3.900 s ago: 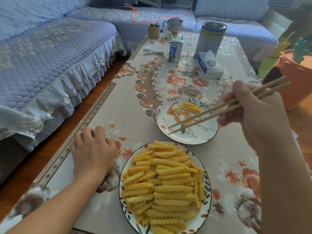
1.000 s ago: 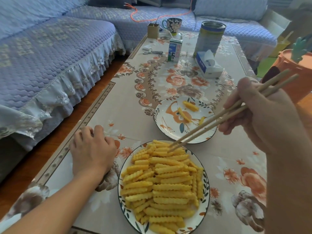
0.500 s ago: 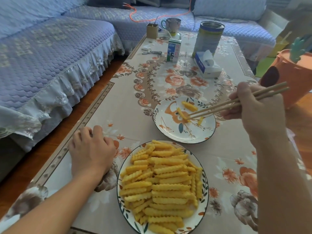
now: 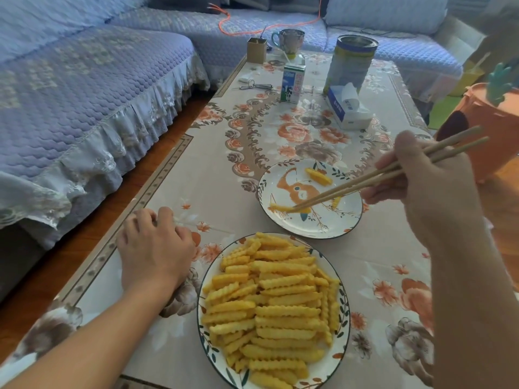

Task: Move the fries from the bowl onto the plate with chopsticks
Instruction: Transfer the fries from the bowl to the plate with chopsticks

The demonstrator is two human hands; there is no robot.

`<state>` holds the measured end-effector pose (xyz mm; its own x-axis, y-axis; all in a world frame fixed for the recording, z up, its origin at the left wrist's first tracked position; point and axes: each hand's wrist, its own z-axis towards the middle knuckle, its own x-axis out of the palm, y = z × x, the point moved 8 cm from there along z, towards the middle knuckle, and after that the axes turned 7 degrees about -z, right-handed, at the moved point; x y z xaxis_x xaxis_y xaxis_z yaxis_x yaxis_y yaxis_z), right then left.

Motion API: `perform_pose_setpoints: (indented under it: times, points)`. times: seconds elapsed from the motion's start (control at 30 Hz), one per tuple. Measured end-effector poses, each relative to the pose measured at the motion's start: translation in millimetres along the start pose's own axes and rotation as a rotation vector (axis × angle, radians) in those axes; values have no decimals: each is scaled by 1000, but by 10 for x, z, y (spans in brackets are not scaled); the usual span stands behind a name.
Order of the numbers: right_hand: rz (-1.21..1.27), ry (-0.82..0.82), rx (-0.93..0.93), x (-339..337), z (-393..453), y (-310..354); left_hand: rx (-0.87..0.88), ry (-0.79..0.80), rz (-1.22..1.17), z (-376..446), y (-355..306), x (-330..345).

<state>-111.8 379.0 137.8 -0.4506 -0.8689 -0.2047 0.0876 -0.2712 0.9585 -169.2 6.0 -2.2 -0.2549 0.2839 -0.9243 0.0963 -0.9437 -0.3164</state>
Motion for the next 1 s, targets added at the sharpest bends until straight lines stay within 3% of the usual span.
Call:
perform_pose_setpoints:
  times: [0.13,0.3,0.47,0.6,0.67,1.0]
  points:
    - [39,252,14,152,-132,177,-7,8,-3,2,11,6]
    - [-29,328,37,224,-162,148,-5,2,-10,-6,0,-5]
    - [51,119,32,-53,-18,68,0,0,-1,-9,-1,-7]
    - [-110,-188,-11,-295,89,-127,2,2,10,-6,1,-4]
    - [-191,-262,-9,-334,110,-237,0,-2,9,-8,0,-5]
    - [-178,-240,-67,-78,144,-478,-3,2,8,-5,3,-3]
